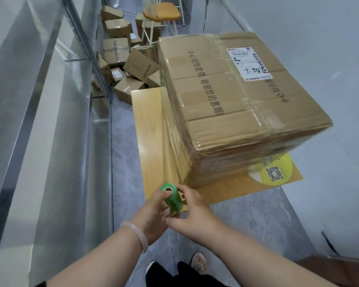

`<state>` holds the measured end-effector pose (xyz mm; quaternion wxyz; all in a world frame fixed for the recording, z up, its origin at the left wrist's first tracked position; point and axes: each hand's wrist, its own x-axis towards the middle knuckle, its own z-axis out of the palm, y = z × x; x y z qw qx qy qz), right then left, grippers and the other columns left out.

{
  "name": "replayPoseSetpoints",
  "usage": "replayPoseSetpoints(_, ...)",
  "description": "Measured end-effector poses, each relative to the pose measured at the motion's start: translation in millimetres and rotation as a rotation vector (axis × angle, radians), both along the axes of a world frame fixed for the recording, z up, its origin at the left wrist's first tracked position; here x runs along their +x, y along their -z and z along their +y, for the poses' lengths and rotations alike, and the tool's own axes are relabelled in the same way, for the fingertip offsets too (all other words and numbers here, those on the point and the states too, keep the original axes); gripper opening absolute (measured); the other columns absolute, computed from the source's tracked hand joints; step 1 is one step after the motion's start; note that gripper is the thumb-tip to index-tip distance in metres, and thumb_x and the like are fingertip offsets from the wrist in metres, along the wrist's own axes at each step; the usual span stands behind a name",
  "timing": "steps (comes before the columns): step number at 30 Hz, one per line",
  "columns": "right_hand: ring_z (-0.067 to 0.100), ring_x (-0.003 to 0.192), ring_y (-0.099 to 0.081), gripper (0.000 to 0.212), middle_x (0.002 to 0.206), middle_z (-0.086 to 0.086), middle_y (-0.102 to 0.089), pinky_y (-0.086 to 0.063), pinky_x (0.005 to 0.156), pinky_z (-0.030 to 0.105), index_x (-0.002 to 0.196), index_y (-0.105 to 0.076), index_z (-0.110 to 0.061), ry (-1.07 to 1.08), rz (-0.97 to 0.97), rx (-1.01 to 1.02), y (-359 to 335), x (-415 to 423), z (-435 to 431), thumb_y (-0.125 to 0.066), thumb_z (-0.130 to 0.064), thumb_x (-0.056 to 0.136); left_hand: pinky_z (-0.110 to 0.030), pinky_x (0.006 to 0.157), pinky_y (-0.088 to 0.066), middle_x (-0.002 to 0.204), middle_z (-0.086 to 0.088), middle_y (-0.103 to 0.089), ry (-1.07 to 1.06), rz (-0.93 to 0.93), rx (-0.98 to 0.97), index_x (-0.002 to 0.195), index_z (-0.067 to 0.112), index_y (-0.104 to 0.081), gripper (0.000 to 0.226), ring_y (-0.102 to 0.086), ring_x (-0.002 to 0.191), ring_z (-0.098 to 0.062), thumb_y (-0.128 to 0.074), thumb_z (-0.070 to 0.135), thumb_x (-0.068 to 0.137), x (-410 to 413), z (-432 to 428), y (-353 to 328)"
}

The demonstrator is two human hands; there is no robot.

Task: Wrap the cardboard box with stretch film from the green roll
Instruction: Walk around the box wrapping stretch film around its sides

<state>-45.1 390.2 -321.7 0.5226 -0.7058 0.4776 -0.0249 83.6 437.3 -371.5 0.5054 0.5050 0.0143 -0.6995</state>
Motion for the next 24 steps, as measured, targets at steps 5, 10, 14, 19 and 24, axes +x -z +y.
replayPoseSetpoints(5, 0.006, 0.1, -0.056, 0.056, 0.118, -0.007, -0.052, -0.048, 0.088, 0.026, 0.112, -0.03, -0.04, 0.101, -0.003, 0.087, 2.2, -13.8, -1.3, -0.07, -0.027, 0.076, -0.051, 0.107, -0.047, 0.14, -0.025, -0.057, 0.046, 0.063, -0.003, 0.158, 0.023, -0.026, 0.114, -0.06, 0.126, -0.038, -0.079, 0.029, 0.057, -17.7, 0.0, 7.2)
replayPoseSetpoints(10, 0.008, 0.112, -0.052, 0.067, 0.126, -0.01, -0.049, -0.044, 0.093, 0.024, 0.128, -0.041, -0.042, -0.032, -0.004, -0.042, -5.0, -33.9, -7.9, -0.073, -0.033, 0.07, -0.048, 0.102, -0.048, 0.139, -0.022, -0.056, 0.058, 0.022, -0.02, 0.155, 0.035, -0.029, 0.114, -0.06, 0.12, -0.037, -0.08, 0.027, 0.053, -29.7, -4.1, -1.6)
replayPoseSetpoints(14, 0.004, 0.094, -0.054, 0.059, 0.105, -0.014, -0.051, -0.045, 0.073, 0.016, 0.121, -0.043, -0.034, -0.069, 0.012, -0.029, -2.8, -49.0, -28.5, -0.073, -0.032, 0.071, -0.046, 0.099, -0.049, 0.147, -0.019, -0.052, 0.024, -0.009, -0.034, 0.155, 0.037, -0.027, 0.116, -0.061, 0.123, -0.036, -0.078, 0.023, 0.052, -56.9, -14.3, -6.0)
replayPoseSetpoints(19, 0.014, 0.104, -0.06, 0.065, 0.112, -0.008, -0.058, -0.05, 0.085, 0.026, 0.125, -0.038, -0.037, -0.291, 0.042, -0.054, 2.0, -79.3, -67.2, -0.073, -0.037, 0.071, -0.046, 0.094, -0.046, 0.124, -0.018, -0.069, -0.155, -0.015, -0.031, 0.156, 0.037, -0.024, 0.118, -0.066, 0.108, -0.035, -0.078, 0.018, 0.053, -98.7, -31.5, -9.0)
replayPoseSetpoints(24, 0.014, 0.107, -0.055, 0.06, 0.116, -0.005, -0.052, -0.049, 0.092, 0.033, 0.117, -0.052, -0.036, -0.436, -0.009, -0.145, 10.1, -109.5, -103.2, -0.071, -0.047, 0.061, -0.048, 0.093, -0.048, 0.119, -0.02, -0.069, -0.368, -0.055, 0.023, 0.155, 0.049, -0.01, 0.107, -0.065, 0.102, -0.033, -0.067, 0.01, 0.074, -143.6, -54.8, -22.4)
